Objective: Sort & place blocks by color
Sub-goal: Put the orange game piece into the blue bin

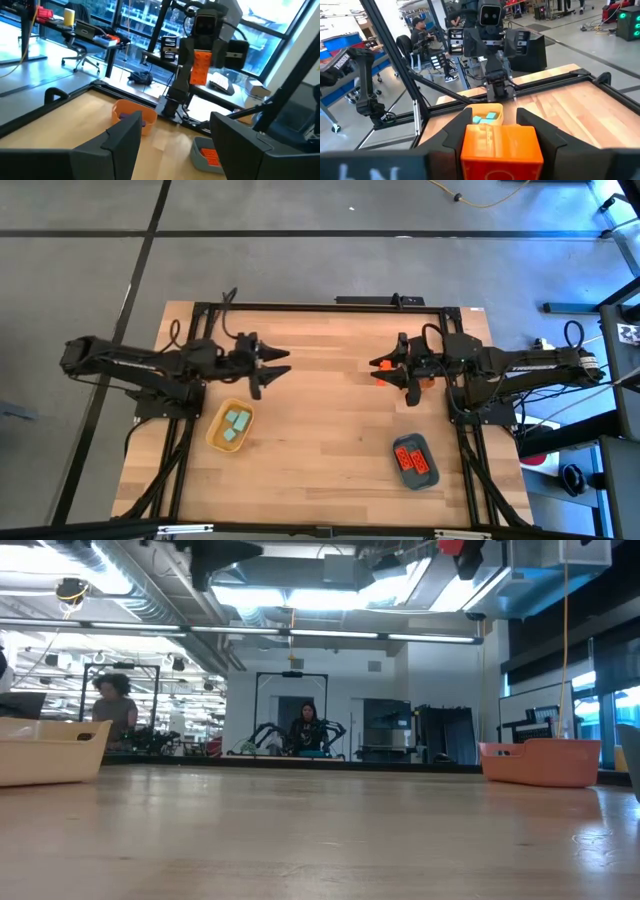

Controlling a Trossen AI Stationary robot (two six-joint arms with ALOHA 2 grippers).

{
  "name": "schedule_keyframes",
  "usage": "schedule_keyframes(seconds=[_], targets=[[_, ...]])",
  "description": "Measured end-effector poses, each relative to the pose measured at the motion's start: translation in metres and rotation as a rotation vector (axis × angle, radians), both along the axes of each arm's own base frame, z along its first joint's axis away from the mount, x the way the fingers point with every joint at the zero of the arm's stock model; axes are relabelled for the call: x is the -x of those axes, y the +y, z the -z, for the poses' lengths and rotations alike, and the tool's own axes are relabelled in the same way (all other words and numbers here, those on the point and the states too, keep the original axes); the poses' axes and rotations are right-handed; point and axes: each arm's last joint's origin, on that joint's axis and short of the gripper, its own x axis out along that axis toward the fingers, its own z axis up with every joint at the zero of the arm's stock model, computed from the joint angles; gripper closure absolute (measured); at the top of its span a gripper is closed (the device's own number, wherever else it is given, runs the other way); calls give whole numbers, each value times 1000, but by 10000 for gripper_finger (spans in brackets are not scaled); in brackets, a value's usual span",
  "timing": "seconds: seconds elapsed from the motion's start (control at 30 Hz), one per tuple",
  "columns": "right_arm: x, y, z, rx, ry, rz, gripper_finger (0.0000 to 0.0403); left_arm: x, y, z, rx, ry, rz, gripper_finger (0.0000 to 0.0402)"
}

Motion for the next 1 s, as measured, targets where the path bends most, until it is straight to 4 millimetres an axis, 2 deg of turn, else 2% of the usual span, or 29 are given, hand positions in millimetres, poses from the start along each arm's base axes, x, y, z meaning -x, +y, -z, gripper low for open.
schedule_keyframes(seconds=[0.13,0.3,0.47,0.57,0.73,0.87,1.0], targets=[[-1,0,1,0,3,0,266,10,-1,2,0,-19,8,177],[-5,0,5,-49,29,5,266,10,-1,3,-7,-13,8,177],[-15,6,14,-223,94,-85,266,10,-1,3,-1,-15,4,177],[-18,23,23,-345,201,-230,266,10,-1,3,1,-15,4,177],[-7,69,52,-496,560,-326,266,10,0,3,3,-15,-33,177],[11,110,74,-540,801,-268,266,10,0,3,5,-15,-47,177],[27,144,96,-581,941,-111,266,10,0,3,5,-15,-48,177]])
